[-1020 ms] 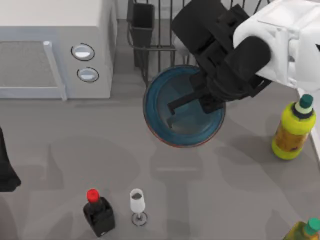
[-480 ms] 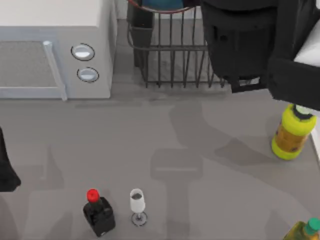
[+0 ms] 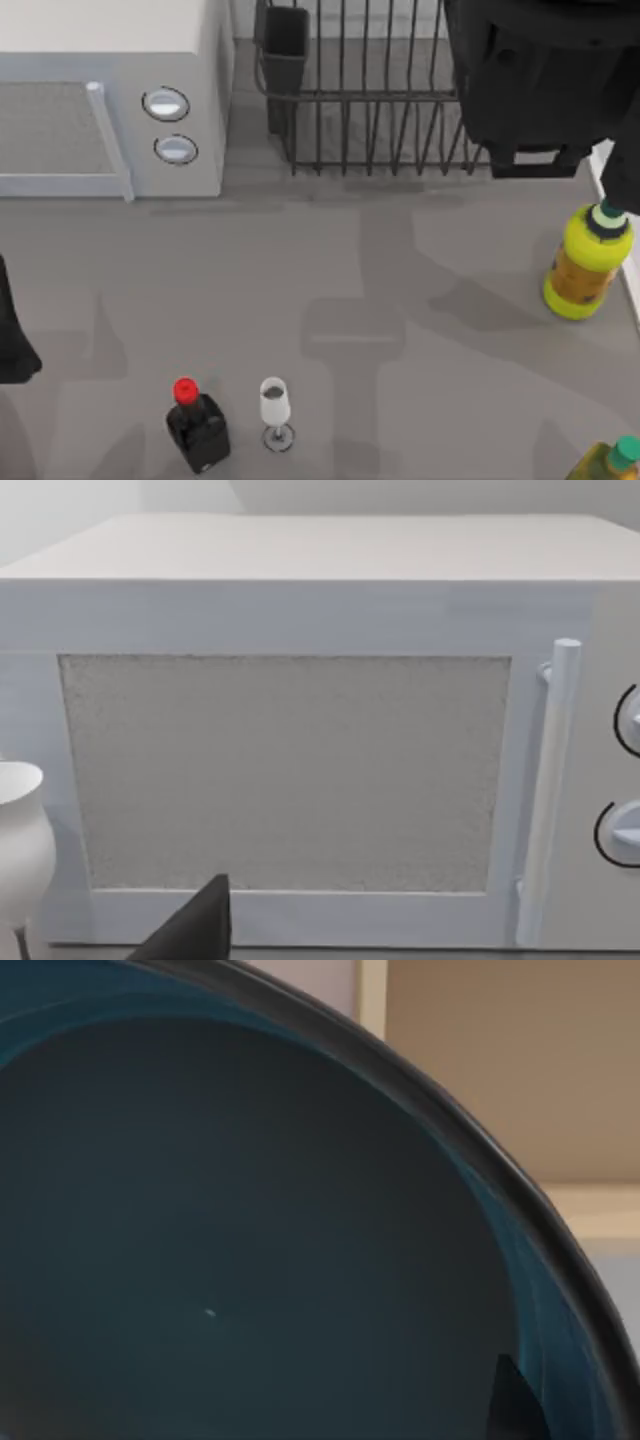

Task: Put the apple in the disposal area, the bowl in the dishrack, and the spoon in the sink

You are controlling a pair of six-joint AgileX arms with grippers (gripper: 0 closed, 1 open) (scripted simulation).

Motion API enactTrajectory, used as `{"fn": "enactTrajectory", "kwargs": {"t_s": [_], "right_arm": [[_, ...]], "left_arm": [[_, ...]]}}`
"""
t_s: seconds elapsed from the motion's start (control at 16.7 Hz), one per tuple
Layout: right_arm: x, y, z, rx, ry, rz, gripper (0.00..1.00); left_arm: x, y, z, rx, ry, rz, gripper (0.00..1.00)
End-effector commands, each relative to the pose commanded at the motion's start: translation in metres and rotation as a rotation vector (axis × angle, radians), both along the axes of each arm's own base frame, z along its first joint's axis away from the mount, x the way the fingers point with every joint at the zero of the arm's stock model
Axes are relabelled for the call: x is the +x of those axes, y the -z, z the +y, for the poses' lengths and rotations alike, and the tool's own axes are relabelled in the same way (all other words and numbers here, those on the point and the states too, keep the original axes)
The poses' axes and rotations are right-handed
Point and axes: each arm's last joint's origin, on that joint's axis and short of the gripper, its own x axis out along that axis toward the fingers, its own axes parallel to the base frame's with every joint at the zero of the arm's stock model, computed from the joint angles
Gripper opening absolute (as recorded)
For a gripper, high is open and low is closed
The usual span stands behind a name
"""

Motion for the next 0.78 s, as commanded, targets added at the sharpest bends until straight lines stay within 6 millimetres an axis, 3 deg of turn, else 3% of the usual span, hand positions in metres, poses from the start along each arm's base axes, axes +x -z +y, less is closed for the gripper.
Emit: {"fn": "enactTrajectory", "kwargs": {"t_s": [0.12, 0.3, 0.6, 0.78], "right_arm": [[0.006, 0.004, 0.001, -0.003, 0.008, 0.002, 0.00], [0.045, 0.029, 0.009, -0.014, 0.031, 0.009, 0.00], [0.113, 0.101, 0.036, 0.020, -0.022, -0.015, 0.00], [0.160, 0.151, 0.027, 0.031, -0.029, -0.031, 0.00]], "left_arm": [[0.000, 0.000, 0.000, 0.000, 0.000, 0.000, 1.00], [0.000, 0.000, 0.000, 0.000, 0.000, 0.000, 1.00], [0.000, 0.000, 0.000, 0.000, 0.000, 0.000, 1.00], [0.000, 0.000, 0.000, 0.000, 0.000, 0.000, 1.00]]}}
